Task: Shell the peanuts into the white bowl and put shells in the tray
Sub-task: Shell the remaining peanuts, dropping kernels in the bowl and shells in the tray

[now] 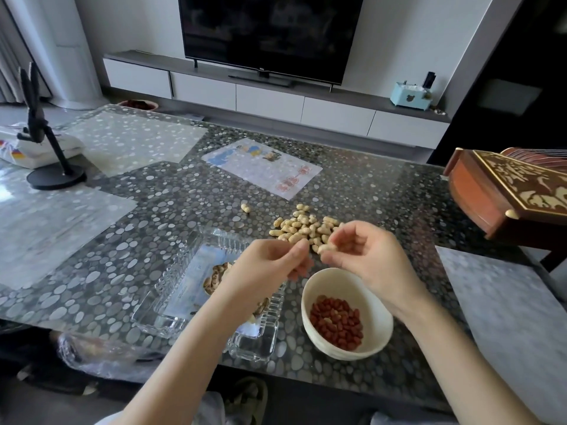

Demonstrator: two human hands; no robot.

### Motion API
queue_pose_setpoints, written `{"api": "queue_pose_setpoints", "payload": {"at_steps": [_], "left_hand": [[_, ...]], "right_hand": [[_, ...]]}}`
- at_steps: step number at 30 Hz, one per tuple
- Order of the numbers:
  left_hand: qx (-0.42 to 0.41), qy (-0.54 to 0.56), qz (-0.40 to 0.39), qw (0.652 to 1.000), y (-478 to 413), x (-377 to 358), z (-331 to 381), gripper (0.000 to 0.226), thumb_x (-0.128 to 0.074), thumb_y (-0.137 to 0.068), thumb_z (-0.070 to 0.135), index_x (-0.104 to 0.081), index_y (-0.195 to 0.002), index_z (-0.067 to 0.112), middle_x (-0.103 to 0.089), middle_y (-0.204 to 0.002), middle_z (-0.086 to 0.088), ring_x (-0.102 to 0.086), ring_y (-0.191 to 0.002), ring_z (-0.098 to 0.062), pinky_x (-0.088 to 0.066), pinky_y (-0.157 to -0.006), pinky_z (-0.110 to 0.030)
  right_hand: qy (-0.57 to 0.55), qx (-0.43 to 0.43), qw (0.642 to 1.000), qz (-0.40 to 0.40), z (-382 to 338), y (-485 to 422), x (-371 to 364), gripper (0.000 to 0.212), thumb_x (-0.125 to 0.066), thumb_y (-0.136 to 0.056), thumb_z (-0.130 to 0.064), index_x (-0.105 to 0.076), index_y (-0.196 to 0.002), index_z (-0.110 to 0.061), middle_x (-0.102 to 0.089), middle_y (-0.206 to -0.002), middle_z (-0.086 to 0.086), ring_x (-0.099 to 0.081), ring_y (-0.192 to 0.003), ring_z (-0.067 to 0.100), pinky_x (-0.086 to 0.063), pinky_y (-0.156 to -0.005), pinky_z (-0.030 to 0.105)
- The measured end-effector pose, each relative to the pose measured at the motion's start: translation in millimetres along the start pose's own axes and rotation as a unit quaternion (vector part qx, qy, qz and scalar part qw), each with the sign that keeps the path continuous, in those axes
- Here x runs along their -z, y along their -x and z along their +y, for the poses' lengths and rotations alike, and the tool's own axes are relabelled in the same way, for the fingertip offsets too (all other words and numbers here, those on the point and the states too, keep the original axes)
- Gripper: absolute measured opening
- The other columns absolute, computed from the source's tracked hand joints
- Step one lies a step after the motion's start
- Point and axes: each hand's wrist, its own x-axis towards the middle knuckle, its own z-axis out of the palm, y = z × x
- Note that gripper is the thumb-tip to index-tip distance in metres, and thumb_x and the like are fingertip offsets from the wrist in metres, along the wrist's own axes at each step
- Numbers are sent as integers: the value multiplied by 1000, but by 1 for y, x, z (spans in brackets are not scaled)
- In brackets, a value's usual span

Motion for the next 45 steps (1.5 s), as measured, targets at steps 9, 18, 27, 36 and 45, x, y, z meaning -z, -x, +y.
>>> {"api": "queue_pose_setpoints", "payload": {"at_steps": [9,18,27,36,45], "left_hand": [[31,138,-151,978,12,-27,3,39,-68,-67,40,-72,-82,5,-63,-72,-3,-50,-72,-16,-39,-68,-25],[54,254,-155,953,12,-37,8,10,-69,-63,11,-73,-72,7,-71,-75,-7,-68,-70,-12,-53,-64,-17],[4,253,-64,965,17,-50,12,20,-80,-49,22,-75,-67,13,-72,-83,-15,-69,-81,-26,-58,-78,-28],[-12,87,29,996,16,-46,12,26,-76,-57,42,-72,-62,17,-69,-65,-4,-60,-60,-10,-49,-59,-18],[-54,61,0,997,17,-44,11,33,-72,-66,49,-73,-71,16,-67,-76,-19,-53,-66,-22,-44,-68,-35]], "right_hand": [[11,41,998,35,-7,56,13,28,-84,-65,-13,-66,-85,-21,-70,-80,-3,-67,-77,11,-56,-75,26],[-38,40,997,55,0,70,19,20,-73,-73,-24,-75,-90,-15,-74,-88,0,-70,-88,12,-53,-79,21],[-271,-32,960,67,3,68,-1,24,-67,-71,-40,-78,-80,-21,-73,-106,-1,-63,-112,14,-45,-95,28],[79,69,983,152,14,63,1,17,-54,-95,-22,-68,-89,-16,-63,-80,-9,-60,-78,3,-43,-66,10],[103,106,985,91,15,67,-3,19,-56,-88,-34,-70,-92,-22,-66,-77,-14,-65,-77,2,-48,-69,11]]}}
